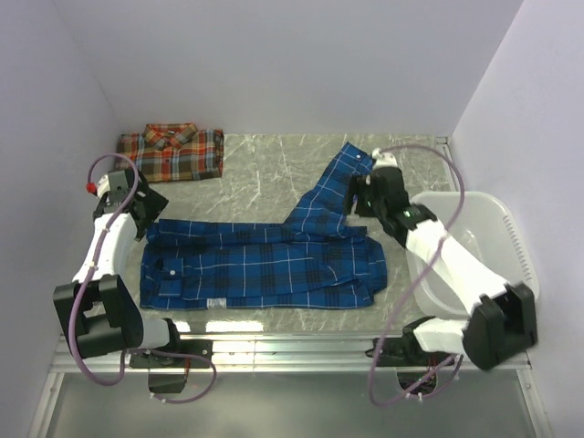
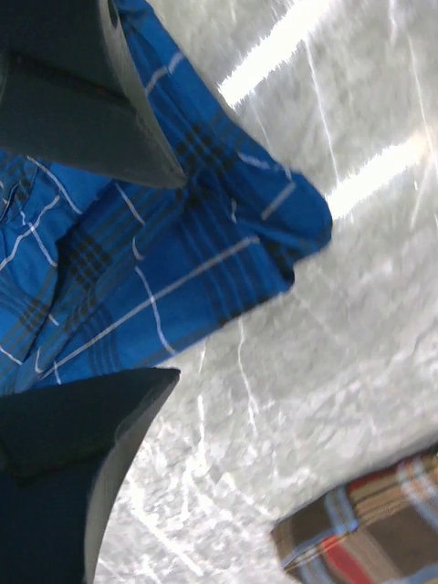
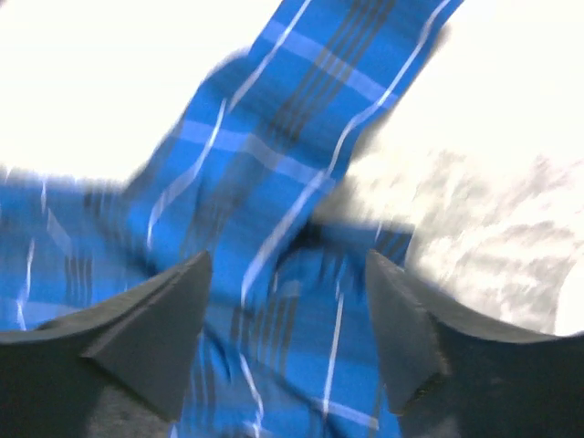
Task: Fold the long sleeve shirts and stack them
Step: Fold the shirt
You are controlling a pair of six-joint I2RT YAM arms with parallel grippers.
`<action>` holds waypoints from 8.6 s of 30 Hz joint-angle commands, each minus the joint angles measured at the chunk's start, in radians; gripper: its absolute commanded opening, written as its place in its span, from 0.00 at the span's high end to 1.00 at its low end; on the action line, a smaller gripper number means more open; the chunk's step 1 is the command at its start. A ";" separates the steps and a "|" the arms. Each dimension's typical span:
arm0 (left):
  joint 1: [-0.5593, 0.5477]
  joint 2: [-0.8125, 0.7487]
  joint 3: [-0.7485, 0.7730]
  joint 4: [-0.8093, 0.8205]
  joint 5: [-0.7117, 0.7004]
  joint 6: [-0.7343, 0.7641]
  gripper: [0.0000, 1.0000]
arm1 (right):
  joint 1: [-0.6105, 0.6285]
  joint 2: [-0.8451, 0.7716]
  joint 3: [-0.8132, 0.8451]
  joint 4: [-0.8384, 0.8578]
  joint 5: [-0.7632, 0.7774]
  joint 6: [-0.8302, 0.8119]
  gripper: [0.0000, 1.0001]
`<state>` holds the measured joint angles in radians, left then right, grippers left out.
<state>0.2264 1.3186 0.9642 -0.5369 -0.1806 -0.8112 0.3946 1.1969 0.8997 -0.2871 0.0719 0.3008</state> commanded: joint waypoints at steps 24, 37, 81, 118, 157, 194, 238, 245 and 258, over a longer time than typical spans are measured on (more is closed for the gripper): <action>-0.134 0.126 -0.010 0.176 0.144 0.256 0.04 | -0.217 1.010 0.907 -0.248 0.100 0.396 0.22; -0.137 0.157 0.005 0.172 0.150 0.257 0.04 | -0.215 1.130 0.973 -0.271 0.014 0.385 0.24; -0.134 0.088 0.036 0.130 0.159 0.228 0.04 | 0.308 -0.057 0.185 -0.165 -0.404 0.026 1.00; -0.150 0.197 -0.012 0.143 0.161 0.055 0.05 | 0.075 0.047 -0.044 -0.117 -0.199 0.273 0.35; -0.004 0.240 0.171 0.110 0.150 0.052 0.05 | -0.103 0.468 0.271 0.097 -0.280 0.389 0.32; -0.821 -0.088 -0.070 0.077 0.227 0.379 0.04 | -0.048 -0.023 -0.013 0.058 -0.006 0.204 0.06; -0.830 0.045 0.111 0.107 0.202 0.222 0.99 | -0.048 -0.183 -0.150 0.065 0.017 0.166 0.08; -0.556 -0.073 -0.018 0.190 0.254 0.014 0.99 | -0.046 -0.174 -0.162 0.109 -0.098 0.129 0.10; -0.230 -0.256 -0.226 0.305 0.309 -0.161 0.99 | 0.039 -0.020 -0.091 0.108 -0.317 0.015 0.14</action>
<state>-0.0448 1.0977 0.7250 -0.3054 0.0906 -0.9382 0.4049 1.1595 0.7506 -0.1978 -0.1837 0.3752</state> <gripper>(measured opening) 0.023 0.862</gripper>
